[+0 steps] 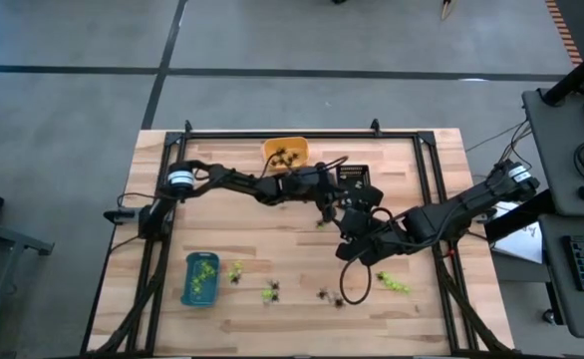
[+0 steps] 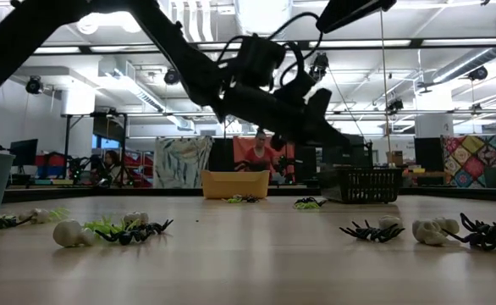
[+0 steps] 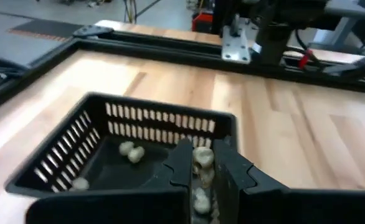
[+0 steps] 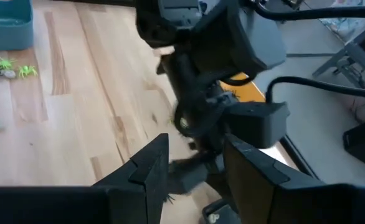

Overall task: Sort Halloween decoration
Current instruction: Put the white skull toy into the black bin, then put the black spider toy into the yellow bin

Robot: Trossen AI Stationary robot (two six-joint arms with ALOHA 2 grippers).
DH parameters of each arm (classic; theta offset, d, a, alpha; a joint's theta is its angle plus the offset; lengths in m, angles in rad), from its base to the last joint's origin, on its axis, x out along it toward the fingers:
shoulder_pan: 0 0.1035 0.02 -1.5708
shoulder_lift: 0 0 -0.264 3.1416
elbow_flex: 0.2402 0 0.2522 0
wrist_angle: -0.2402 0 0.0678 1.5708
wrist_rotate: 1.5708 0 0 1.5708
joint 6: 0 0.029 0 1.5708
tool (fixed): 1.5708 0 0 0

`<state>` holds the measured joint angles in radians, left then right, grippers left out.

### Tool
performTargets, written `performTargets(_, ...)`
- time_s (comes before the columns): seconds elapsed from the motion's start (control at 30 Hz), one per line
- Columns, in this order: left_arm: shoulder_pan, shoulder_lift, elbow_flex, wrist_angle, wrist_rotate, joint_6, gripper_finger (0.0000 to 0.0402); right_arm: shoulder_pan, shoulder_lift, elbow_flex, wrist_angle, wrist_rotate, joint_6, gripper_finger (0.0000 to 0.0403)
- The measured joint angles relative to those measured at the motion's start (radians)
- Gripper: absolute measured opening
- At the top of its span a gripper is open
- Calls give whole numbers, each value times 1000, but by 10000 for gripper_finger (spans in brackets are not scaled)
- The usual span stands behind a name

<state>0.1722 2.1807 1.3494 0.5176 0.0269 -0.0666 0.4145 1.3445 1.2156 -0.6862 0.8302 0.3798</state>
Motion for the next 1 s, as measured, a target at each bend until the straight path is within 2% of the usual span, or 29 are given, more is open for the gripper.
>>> performTargets(0.33,35,31,31,-13,0,-25,18,0,0,-37,62,0,14,144)
performTargets(0.43,36,31,30,-10,1,-25,47,0,0,-48,84,0,16,144)
performTargets(0.73,36,29,42,-15,27,-47,167,0,0,-58,101,0,32,144)
performTargets(0.87,35,-13,28,-30,72,-51,192,0,0,-58,101,0,60,144)
performTargets(1.0,35,-91,2,-94,72,-50,196,2,0,-58,101,-46,94,144)
